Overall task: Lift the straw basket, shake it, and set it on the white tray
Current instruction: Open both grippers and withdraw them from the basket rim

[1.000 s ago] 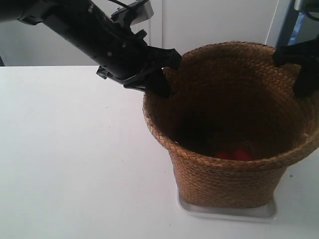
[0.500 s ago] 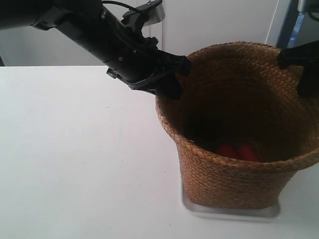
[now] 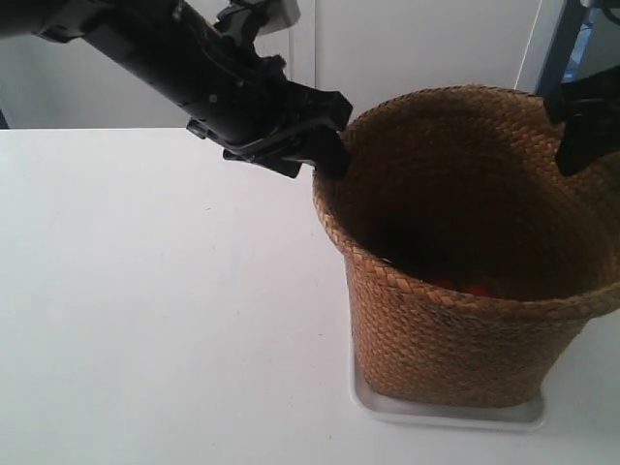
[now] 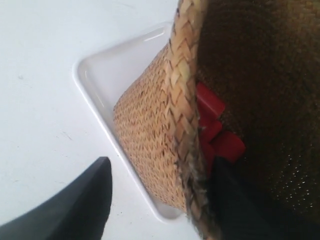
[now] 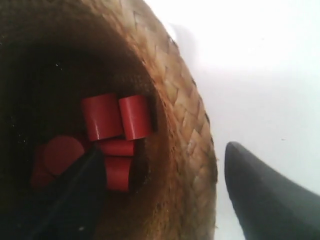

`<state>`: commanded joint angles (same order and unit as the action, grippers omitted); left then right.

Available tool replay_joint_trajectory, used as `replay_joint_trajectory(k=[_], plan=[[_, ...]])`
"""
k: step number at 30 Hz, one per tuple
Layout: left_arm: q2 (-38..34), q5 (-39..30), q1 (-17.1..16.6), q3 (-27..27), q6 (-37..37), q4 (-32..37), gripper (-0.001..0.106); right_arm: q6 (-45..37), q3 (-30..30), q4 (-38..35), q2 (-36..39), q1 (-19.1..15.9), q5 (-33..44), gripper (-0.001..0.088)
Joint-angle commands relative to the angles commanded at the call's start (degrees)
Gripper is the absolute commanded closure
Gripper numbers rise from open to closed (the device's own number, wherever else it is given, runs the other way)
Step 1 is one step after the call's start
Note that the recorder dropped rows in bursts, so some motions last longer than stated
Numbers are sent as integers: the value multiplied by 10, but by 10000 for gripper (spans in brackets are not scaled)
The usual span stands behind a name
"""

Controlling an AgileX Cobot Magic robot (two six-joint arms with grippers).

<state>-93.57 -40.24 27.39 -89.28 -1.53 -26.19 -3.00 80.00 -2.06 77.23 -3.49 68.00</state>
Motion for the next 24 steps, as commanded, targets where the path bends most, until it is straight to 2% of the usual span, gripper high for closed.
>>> replay_joint_trajectory(k=[6,11,14,15,16,17,18,19,20,23,24], plan=[[39,-3,-4,0,0,15,416,-5,31,-8,-33,0,-5,230],[78,-14,-4,0,0,38,423,-16,35,-30,-79,0,-5,233],[100,-50,-4,0,0,62,493,-17,32,-36,-113,0,-4,235],[113,-77,-4,0,0,80,603,-17,32,-51,-135,0,-10,255],[127,-103,-4,0,0,96,767,-39,32,-72,-160,0,-14,351],[133,-113,-4,0,0,101,839,-52,32,-81,-173,1,-15,427],[149,-123,-4,6,-6,111,1039,-83,32,-112,-195,1,-16,616],[161,-119,-4,14,-16,114,1050,-94,32,-122,-203,1,-19,696],[189,-89,-4,40,-32,114,1053,-118,32,-140,-221,1,-20,868],[259,-4,-4,110,-48,115,1053,-123,17,-141,-254,1,-31,868],[301,45,-4,160,-49,116,1053,-140,-7,-140,-277,1,-48,868]])
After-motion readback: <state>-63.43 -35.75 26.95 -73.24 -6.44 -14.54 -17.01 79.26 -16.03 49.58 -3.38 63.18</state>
